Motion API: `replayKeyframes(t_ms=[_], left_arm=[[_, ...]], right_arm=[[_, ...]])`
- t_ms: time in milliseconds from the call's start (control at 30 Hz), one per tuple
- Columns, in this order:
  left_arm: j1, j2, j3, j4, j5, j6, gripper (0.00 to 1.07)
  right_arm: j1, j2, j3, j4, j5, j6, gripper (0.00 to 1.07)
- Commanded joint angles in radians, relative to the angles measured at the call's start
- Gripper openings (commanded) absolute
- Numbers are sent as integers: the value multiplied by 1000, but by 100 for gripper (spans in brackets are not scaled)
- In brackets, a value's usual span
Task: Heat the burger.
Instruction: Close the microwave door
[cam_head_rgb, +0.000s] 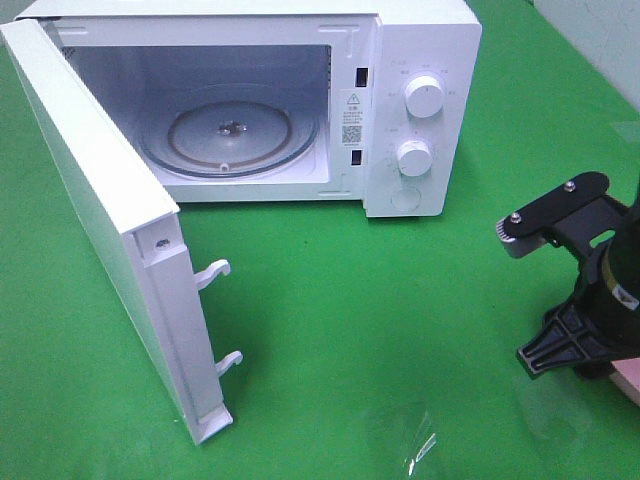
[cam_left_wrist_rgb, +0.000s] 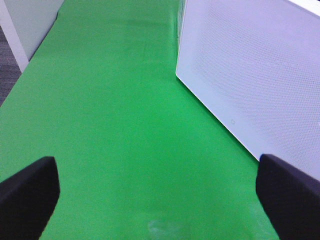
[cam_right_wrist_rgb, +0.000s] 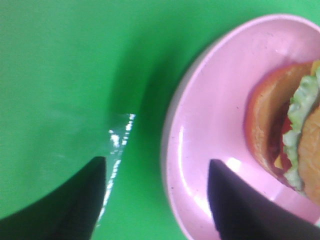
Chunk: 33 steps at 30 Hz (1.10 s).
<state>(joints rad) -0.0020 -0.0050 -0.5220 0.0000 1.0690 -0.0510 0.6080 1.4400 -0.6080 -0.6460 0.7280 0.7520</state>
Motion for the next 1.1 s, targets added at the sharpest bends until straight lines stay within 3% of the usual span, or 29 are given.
replayKeyframes(t_ms=[33,133,167,400,967,1100], left_arm=[[3,-16,3,0,2,4,100],[3,-16,3,0,2,4,100],[3,-16,3,0,2,4,100],[3,-16,3,0,2,4,100],[3,-16,3,0,2,4,100],[3,-16,3,0,2,4,100]], right_arm=[[-3,-100,-3,95,-12,-134,76],[-3,-162,-3,153,-7,-185,82],[-3,-223,-5,227,31,-219,84],[1,-424,-8,407,133,-399,83],[1,-774,-6,411,204,-456,79],[-42,-842,15,416,196,-456,79]])
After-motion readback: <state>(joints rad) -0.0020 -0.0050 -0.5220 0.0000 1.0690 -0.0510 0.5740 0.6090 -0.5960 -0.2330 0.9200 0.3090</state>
